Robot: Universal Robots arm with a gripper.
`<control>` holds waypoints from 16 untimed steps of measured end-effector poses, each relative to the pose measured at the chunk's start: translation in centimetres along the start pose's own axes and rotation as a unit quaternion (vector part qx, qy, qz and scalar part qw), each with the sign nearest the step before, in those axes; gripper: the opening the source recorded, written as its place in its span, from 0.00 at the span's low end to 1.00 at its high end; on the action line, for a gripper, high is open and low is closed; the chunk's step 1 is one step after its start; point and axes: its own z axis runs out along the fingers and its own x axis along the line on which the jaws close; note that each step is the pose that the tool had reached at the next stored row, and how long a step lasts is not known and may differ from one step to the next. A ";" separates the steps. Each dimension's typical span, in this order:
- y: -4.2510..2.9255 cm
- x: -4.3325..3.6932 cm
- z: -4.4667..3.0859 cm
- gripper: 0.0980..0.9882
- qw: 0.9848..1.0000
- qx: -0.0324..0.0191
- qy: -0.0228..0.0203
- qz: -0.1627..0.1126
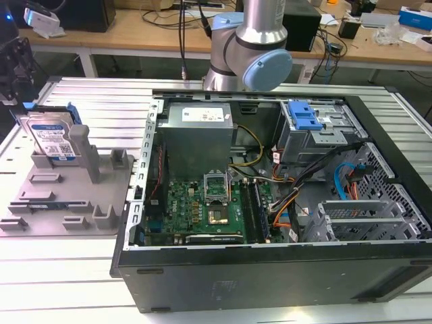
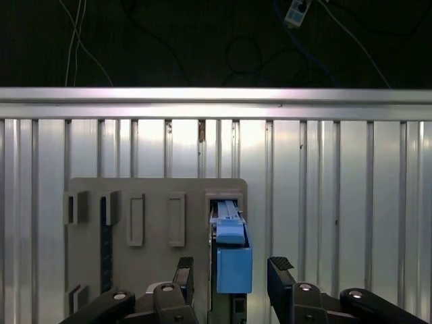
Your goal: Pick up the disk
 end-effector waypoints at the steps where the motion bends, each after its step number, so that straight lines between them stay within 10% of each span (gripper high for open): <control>1: 0.00 0.00 0.09 0.52 1.000 0.000 0.000 0.000; 16: 0.04 -0.03 1.42 0.52 1.000 0.000 0.000 0.000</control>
